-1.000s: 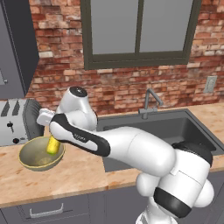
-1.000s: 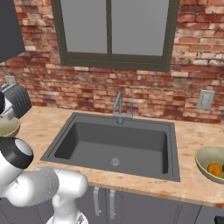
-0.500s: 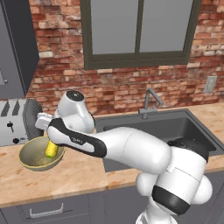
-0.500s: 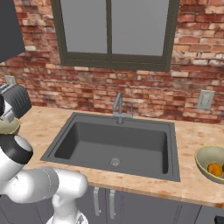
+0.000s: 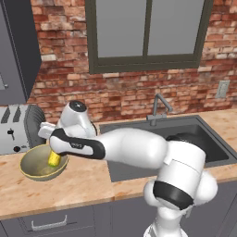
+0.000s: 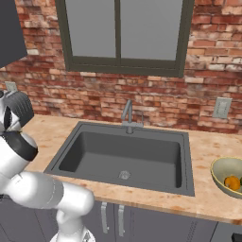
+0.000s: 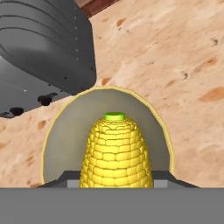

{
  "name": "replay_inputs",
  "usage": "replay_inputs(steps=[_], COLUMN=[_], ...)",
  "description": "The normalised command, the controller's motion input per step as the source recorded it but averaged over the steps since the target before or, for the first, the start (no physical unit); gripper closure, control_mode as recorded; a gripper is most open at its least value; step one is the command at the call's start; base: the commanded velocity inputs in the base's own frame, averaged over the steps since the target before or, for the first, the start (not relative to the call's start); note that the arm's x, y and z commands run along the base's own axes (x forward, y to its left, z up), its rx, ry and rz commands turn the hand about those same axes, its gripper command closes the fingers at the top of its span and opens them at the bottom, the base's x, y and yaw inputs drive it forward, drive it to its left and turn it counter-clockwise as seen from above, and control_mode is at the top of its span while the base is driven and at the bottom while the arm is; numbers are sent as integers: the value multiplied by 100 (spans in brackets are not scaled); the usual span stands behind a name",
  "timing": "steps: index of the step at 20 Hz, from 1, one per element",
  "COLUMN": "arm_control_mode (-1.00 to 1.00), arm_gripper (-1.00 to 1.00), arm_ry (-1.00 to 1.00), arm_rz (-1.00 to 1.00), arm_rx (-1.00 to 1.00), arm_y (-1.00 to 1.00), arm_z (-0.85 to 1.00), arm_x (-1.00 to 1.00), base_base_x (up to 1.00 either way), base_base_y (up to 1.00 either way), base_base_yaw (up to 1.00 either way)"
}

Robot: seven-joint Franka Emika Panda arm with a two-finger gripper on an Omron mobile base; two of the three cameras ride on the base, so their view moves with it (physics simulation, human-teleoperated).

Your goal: Pick the oranges from the cabinet and place them in one bowl. Pick the corn from the sink and place it in the other bowl.

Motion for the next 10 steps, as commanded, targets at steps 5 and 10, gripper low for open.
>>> replay_inputs(steps=[5, 10], arm_control_mode=[-100, -100], arm_gripper=[100, 100], arm_ry=[0, 0], arm_rz=[0, 0], arm_rx=[-2, -2], arm_y=[16, 39], arm_z=[-4, 0], arm_x=[34, 5], base_base_x=[0, 0], base_base_y=[0, 0], base_base_yaw=[0, 0])
